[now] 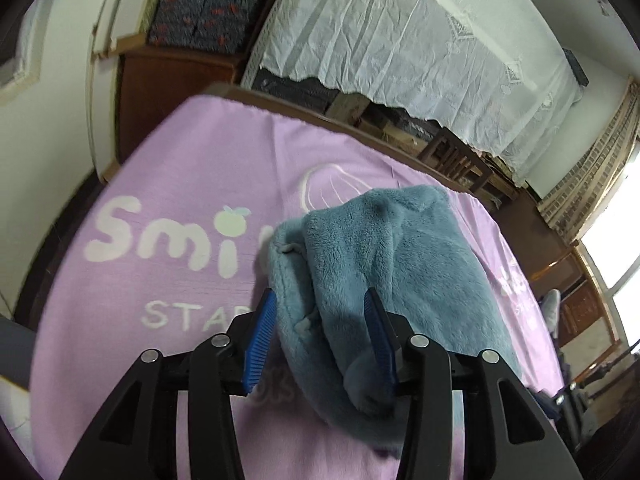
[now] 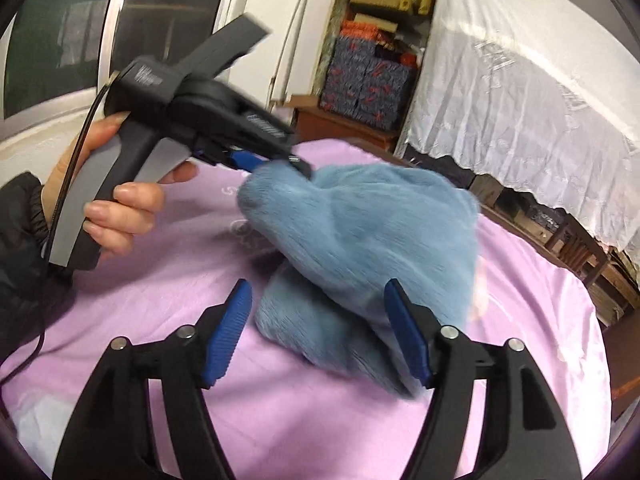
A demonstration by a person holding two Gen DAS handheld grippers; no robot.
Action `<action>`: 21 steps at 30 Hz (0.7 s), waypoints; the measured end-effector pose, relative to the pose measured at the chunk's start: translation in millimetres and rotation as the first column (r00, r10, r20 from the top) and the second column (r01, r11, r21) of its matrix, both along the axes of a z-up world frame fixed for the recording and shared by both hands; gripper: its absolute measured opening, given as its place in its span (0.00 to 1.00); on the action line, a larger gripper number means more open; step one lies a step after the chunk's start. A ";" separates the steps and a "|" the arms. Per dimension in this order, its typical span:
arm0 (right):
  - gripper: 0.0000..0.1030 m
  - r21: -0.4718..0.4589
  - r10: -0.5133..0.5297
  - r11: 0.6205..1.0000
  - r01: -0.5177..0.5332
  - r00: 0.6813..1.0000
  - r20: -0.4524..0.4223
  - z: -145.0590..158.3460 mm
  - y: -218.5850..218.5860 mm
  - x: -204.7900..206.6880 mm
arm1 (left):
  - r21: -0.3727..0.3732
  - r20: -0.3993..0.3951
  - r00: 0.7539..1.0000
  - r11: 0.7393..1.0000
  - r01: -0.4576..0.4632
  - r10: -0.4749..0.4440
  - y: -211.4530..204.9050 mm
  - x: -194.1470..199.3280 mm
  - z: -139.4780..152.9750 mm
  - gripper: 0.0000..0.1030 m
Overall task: Fold large clothes
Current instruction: 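Open the right gripper and withdraw it from the folded bundle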
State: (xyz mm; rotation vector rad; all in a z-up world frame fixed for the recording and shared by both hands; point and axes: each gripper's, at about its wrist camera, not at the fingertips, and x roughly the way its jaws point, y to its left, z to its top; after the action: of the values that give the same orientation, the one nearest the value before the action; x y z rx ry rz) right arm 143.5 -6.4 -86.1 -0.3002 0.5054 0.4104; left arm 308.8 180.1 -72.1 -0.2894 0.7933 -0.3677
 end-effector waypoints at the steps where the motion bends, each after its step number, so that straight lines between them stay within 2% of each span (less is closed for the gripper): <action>1: 0.65 0.033 -0.014 0.999 0.014 1.000 -0.009 3.4 -13.7 -3.3 | 0.019 0.019 1.000 1.000 -0.008 0.007 -1.5 -7.5 4.0 0.44; 4: 0.58 0.102 -0.044 0.994 0.048 0.998 -0.039 11.9 -43.3 -5.8 | 0.051 0.082 0.997 0.999 -0.006 0.002 -10.5 -27.2 20.7 0.44; 6: 0.45 0.140 -0.055 0.988 0.062 0.997 -0.058 18.0 -55.2 -4.5 | 0.059 0.116 0.993 0.998 0.008 -0.015 -18.3 -36.5 32.7 0.44; 10: 0.36 0.233 -0.056 0.969 0.079 0.993 -0.102 41.2 -72.1 14.1 | 0.101 0.149 0.988 0.995 0.019 -0.034 -34.2 -43.8 47.7 0.44; 12: 0.35 0.254 -0.043 0.965 0.070 0.993 -0.111 50.5 -68.4 24.7 | 0.112 0.126 0.991 0.993 0.020 -0.034 -37.3 -40.5 44.7 0.44; 15: 0.31 0.254 -0.033 0.965 0.066 0.990 -0.136 51.2 -58.4 38.3 | 0.122 0.046 0.999 0.993 0.007 -0.013 -37.9 -33.1 24.0 0.44; 17: 0.31 0.237 -0.027 0.969 0.063 0.988 -0.155 44.2 -49.6 45.4 | 0.106 -0.004 1.000 0.994 0.010 -0.009 -36.1 -33.2 8.8 0.43; 21: 0.31 0.193 -0.024 0.979 0.061 0.982 -0.188 23.2 -42.4 50.0 | 0.085 -0.050 0.998 0.996 0.039 -0.035 -38.4 -39.2 -9.4 0.43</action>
State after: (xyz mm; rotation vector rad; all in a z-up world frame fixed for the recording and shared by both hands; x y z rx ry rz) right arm 193.5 -48.8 -63.0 -0.0579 0.6468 0.4456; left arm 269.6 141.7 -81.6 -0.2042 0.8607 -0.3618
